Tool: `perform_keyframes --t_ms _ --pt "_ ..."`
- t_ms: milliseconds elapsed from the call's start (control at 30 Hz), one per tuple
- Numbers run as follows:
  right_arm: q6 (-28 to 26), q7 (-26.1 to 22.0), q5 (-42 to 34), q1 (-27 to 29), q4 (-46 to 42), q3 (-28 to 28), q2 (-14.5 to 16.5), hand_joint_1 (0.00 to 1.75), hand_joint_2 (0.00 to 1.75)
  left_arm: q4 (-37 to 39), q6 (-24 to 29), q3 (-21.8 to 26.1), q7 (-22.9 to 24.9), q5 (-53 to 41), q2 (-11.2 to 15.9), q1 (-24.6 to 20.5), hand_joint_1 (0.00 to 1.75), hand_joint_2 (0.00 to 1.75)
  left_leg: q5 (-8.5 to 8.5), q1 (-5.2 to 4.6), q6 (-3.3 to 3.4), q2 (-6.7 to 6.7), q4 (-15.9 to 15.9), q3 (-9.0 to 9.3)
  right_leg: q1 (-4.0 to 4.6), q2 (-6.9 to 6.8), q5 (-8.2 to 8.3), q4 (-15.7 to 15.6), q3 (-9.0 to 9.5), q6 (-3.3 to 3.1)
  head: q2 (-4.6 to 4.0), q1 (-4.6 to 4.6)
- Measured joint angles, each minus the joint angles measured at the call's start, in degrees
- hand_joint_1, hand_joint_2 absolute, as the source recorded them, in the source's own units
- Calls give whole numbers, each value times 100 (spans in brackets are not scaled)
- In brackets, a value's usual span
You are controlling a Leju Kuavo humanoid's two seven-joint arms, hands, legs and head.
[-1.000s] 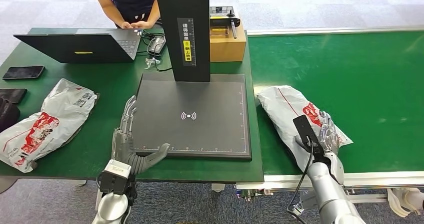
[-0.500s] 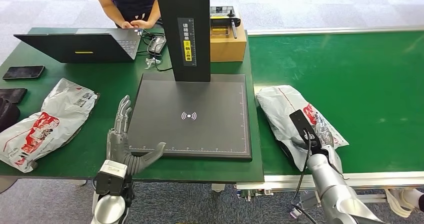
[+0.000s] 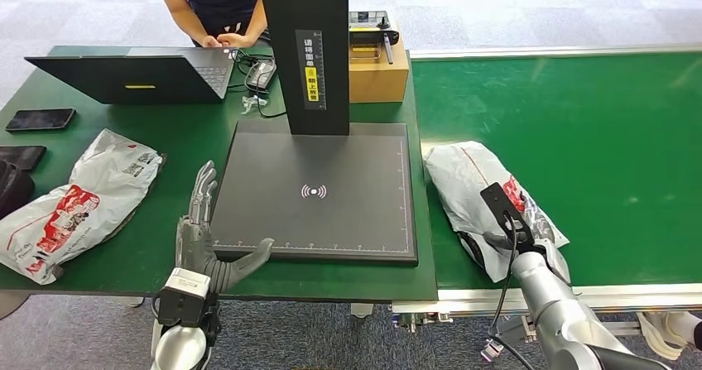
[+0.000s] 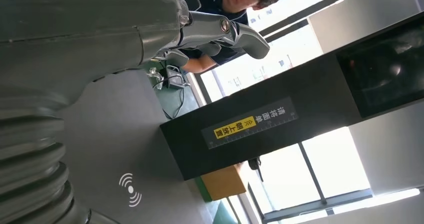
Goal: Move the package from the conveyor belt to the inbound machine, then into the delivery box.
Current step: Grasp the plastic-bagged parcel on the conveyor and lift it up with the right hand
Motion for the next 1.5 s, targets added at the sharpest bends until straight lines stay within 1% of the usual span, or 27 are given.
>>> perform_keyframes --t_ms 33,100,133,200,300,533,733,900,1000,1133,1367,1500 --pt "9 -4 11 -3 11 1 0 101 175 1 -1 -1 0 1 0 0 0 175 0 0 0 -1 0 0 0 -1 0 0 1 0 0 0" --pt "32 -21 28 -5 31 5 0 159 175 2 -2 -4 -1 1 0 -2 0 175 0 0 0 -1 1 1 0 -1 0 0 2 1 0 0" --pt "41 -37 34 -4 40 7 0 166 175 4 -2 -7 -2 3 0 -4 0 175 0 0 1 -1 1 1 0 -1 1 0 2 2 0 0" --pt "50 -91 41 -4 51 8 -1 171 175 13 -2 -15 -12 17 1 -13 0 175 0 0 1 -1 3 1 0 -1 2 0 2 4 0 0" --pt "50 -184 54 -5 53 8 -12 175 175 30 8 -25 -33 62 4 -34 0 175 0 0 2 -1 5 1 0 0 4 0 3 7 0 1" --pt "-16 -421 87 -24 51 12 -28 175 175 80 104 -37 -77 170 23 -64 0 175 1 0 2 -1 7 2 0 1 6 0 5 9 0 0" --pt "-300 -725 36 13 -2 46 -14 175 175 83 133 -78 -85 189 28 -56 0 175 1 0 2 -1 7 -3 0 0 6 0 2 9 0 0" --pt "-643 -1052 -88 177 -322 161 34 175 175 82 197 -114 -63 206 30 -48 0 175 1 0 2 -1 7 -11 0 0 6 0 -5 9 0 1" --pt "-819 -1175 -215 334 -742 284 85 175 175 82 222 -146 -56 218 31 -40 0 175 1 0 2 -1 7 -15 0 0 6 0 -9 9 0 1" --pt "-1017 -1260 -348 648 -1559 510 168 175 175 84 266 -169 -55 222 31 -27 0 175 1 0 2 -2 6 -17 0 0 5 0 -12 8 0 0" --pt "-1249 -1402 -479 1208 -3088 1021 242 175 175 109 361 -186 -109 227 30 -6 0 175 1 0 2 -2 5 -20 1 1 4 0 -15 8 0 0" --pt "-1280 -1447 -483 1472 -3809 1352 263 175 175 118 437 -190 -177 247 28 26 0 175 1 0 2 -1 5 -20 1 1 4 0 -15 8 0 0"
